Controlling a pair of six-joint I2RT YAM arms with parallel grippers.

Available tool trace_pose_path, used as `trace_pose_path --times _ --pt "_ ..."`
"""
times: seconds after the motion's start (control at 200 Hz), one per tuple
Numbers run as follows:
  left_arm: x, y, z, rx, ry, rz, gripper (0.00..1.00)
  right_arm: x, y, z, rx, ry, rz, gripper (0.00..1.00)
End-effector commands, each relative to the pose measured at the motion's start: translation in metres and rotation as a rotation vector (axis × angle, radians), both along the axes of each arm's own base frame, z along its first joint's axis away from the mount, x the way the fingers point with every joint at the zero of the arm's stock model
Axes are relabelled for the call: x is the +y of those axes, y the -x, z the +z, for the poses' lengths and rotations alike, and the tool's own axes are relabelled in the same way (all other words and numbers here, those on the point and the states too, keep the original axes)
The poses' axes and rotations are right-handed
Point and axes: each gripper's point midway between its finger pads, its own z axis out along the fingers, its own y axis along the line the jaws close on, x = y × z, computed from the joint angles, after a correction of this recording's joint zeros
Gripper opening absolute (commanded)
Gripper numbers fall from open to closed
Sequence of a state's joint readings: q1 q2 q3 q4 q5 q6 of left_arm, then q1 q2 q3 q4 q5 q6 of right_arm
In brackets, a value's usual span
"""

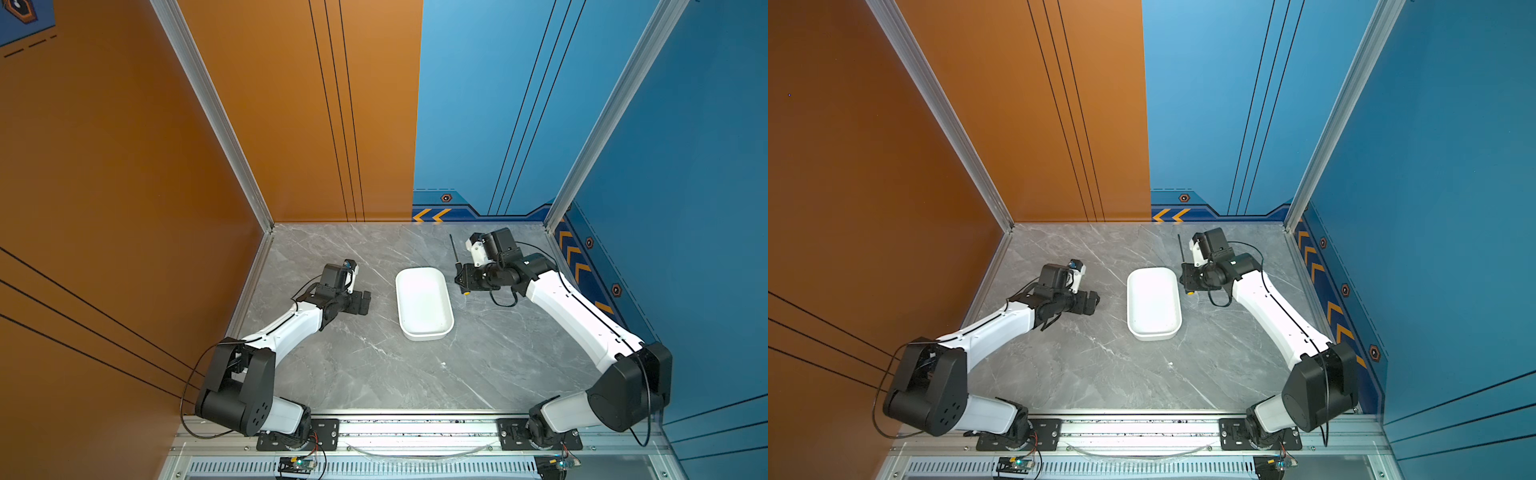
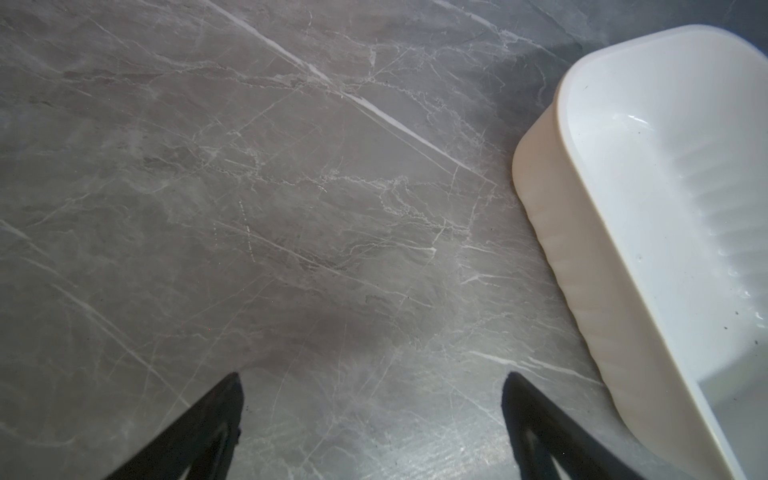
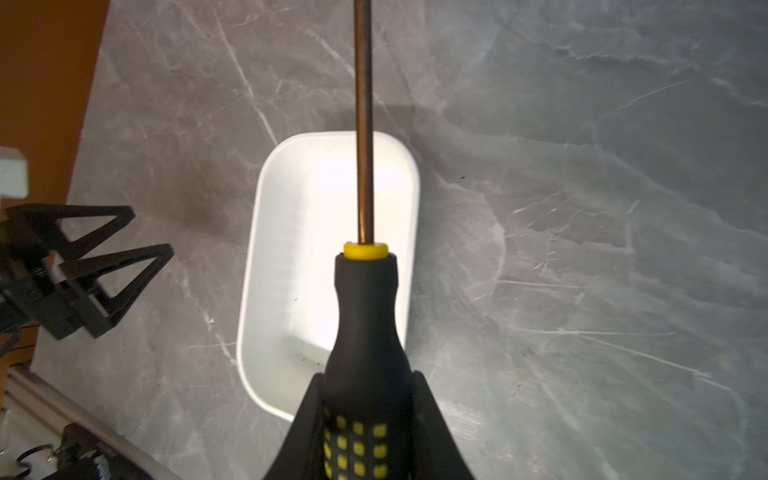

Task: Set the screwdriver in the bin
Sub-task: 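Lift the screwdriver with the right gripper and carry it over the white bin, then lower the screwdriver into the white bin with the right gripper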

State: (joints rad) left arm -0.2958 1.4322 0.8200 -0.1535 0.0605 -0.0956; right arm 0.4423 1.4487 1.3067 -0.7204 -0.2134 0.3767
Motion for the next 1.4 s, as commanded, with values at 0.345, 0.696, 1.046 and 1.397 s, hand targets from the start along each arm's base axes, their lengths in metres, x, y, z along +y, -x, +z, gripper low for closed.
trace_pose_path --times 0.345,0.696,1.046,1.397 --pt "-0.006 -0.003 0.007 -0.016 0.020 -0.020 0.98 0.058 0.034 -0.059 0.168 -0.060 -0.138 0.00" --pt "-0.010 -0.002 0.012 -0.029 0.042 -0.032 0.98 0.065 0.027 -0.088 0.204 0.015 -0.152 0.00" --pt "-0.007 0.001 0.006 -0.018 0.035 -0.024 0.98 0.070 0.026 -0.108 0.245 0.048 -0.128 0.00" --pt "-0.009 -0.001 0.004 -0.015 0.035 -0.031 0.98 0.080 0.017 -0.122 0.254 0.083 -0.117 0.00"
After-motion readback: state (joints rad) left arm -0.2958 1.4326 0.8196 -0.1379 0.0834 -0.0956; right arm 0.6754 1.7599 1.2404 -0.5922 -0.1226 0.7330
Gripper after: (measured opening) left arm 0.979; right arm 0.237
